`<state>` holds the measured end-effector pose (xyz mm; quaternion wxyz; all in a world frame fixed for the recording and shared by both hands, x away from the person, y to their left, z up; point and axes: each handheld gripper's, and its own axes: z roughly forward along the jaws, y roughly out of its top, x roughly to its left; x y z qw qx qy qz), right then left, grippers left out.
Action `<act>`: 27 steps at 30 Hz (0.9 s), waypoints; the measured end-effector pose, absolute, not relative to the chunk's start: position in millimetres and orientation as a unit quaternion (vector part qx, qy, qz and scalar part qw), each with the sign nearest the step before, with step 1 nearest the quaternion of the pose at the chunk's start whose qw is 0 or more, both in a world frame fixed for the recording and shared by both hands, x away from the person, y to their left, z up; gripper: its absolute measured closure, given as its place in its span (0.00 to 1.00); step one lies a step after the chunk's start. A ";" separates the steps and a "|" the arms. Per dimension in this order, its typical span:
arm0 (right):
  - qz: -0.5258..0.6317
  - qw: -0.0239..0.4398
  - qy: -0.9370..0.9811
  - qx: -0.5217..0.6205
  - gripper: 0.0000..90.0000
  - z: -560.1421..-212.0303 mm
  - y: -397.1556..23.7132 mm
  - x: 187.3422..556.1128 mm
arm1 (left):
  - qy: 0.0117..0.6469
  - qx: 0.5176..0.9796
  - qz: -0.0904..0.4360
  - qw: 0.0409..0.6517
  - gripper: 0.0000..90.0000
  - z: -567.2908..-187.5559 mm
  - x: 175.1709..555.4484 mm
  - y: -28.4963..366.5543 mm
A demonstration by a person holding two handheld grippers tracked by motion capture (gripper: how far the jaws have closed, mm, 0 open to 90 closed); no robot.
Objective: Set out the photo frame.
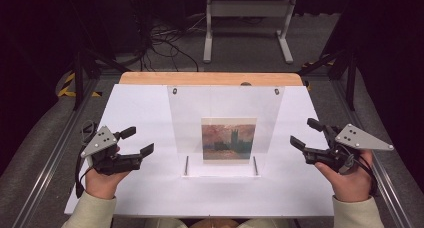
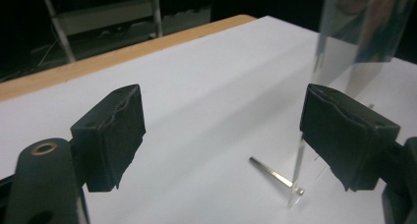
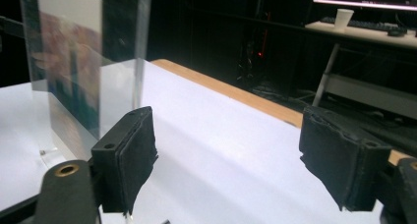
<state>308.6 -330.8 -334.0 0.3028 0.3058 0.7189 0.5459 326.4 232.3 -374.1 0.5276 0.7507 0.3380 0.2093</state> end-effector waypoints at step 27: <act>0.509 0.273 0.734 0.358 0.23 -429.4 -358.6 337.3 | 0.345 0.748 0.189 0.534 0.17 -447.1 348.9 261.7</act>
